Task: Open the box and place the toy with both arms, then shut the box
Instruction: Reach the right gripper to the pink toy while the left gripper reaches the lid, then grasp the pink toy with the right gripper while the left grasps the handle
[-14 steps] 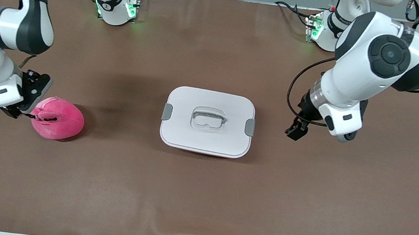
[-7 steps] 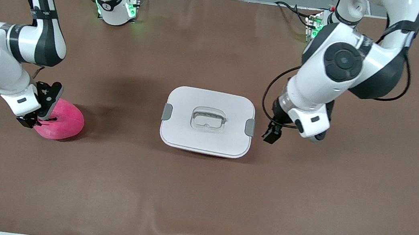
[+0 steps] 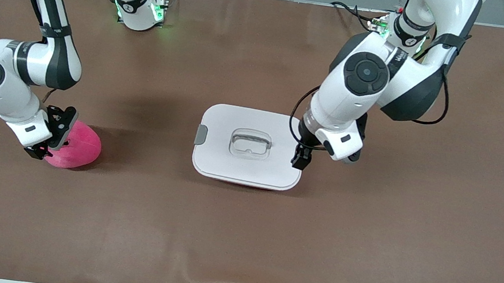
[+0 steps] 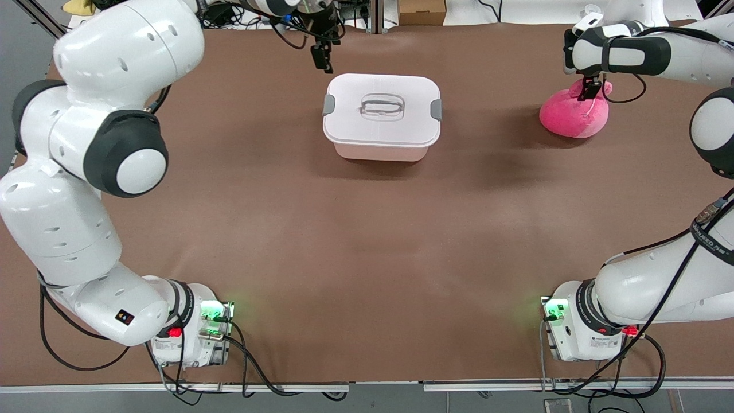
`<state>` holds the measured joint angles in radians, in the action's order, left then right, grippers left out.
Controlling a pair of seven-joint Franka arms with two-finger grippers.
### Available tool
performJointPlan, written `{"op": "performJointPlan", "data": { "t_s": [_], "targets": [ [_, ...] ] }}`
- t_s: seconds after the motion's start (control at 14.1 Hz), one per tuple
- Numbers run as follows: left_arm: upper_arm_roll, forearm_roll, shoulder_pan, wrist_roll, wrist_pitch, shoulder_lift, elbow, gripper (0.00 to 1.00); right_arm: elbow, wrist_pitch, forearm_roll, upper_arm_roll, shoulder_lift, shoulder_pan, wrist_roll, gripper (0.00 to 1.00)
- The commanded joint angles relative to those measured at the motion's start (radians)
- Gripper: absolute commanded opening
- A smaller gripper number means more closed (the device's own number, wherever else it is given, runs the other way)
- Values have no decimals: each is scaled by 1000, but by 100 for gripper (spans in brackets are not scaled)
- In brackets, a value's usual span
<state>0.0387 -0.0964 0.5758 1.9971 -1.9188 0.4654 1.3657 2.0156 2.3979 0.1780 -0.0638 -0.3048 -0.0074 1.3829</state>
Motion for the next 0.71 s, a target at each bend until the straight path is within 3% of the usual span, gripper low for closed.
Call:
{"op": "performJointPlan", "data": {
  "t_s": [0.0, 0.07, 0.42, 0.64],
  "targets": [
    [-22, 26, 56, 100, -14, 74, -76, 100, 3, 33, 20, 7, -11, -13, 11, 11],
    [-25, 46, 70, 126, -22, 81, -76, 100, 3, 33, 20, 7, -11, -13, 13, 0],
    [-36, 76, 147, 284, -98, 150, -91, 100, 0, 33, 20, 9, -10, -10, 13, 0],
    [-80, 75, 206, 345, -137, 176, -100, 100, -6, 27, 20, 9, -8, -10, 11, 0]
  ]
}}
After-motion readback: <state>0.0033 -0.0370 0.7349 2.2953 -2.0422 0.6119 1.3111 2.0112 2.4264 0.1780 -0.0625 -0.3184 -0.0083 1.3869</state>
